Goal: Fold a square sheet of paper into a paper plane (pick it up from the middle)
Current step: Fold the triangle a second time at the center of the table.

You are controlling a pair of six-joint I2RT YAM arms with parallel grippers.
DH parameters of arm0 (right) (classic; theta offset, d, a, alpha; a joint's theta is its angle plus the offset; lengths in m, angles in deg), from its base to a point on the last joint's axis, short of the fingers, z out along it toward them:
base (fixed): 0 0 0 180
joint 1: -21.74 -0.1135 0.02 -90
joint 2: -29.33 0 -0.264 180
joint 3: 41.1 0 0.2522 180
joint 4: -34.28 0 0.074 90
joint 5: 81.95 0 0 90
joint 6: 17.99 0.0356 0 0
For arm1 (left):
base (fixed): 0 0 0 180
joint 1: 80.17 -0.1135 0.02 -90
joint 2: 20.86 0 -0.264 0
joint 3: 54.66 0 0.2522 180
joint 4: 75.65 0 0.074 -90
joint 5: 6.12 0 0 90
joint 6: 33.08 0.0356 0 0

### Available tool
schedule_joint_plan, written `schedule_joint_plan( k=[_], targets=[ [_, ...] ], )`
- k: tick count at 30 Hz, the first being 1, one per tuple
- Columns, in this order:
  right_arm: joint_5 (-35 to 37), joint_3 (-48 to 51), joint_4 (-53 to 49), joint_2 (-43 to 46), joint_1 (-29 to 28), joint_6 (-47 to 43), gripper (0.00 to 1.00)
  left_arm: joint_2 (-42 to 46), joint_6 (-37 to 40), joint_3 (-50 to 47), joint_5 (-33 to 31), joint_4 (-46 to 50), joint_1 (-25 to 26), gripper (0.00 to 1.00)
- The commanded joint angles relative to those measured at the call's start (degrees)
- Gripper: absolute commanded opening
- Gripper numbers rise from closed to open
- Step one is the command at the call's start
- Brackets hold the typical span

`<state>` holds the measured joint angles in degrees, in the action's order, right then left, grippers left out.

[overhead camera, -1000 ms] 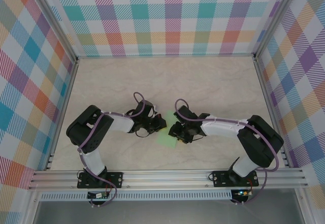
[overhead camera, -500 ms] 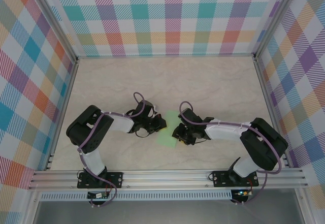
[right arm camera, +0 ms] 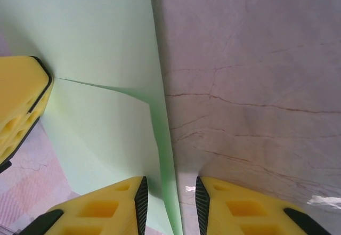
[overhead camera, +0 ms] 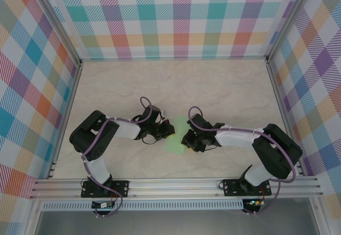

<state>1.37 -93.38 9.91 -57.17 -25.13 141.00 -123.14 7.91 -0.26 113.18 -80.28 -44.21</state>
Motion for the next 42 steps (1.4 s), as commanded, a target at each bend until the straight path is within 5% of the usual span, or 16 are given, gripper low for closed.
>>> schedule_joint_plan(
  k=[1, 8, 27, 42],
  targets=[
    [-0.4, -0.3, 3.0, -0.1, -0.5, -0.1, 0.31, -2.0, 0.8, -2.5, -4.8, 7.6, 0.5, 0.00],
    [2.1, -2.8, -3.2, 1.6, -1.0, -0.9, 0.35, -1.7, 0.6, -2.7, -4.8, 7.8, 0.5, 0.00],
    [-1.4, -0.9, 4.6, -2.6, -1.0, 0.2, 0.34, -1.7, 0.6, -2.8, -4.8, 7.9, 0.5, 0.00],
    [2.5, -0.2, -1.1, 1.2, -1.1, 0.3, 0.39, -1.9, 0.7, -2.9, -4.8, 7.9, 0.5, 0.00]
  ],
)
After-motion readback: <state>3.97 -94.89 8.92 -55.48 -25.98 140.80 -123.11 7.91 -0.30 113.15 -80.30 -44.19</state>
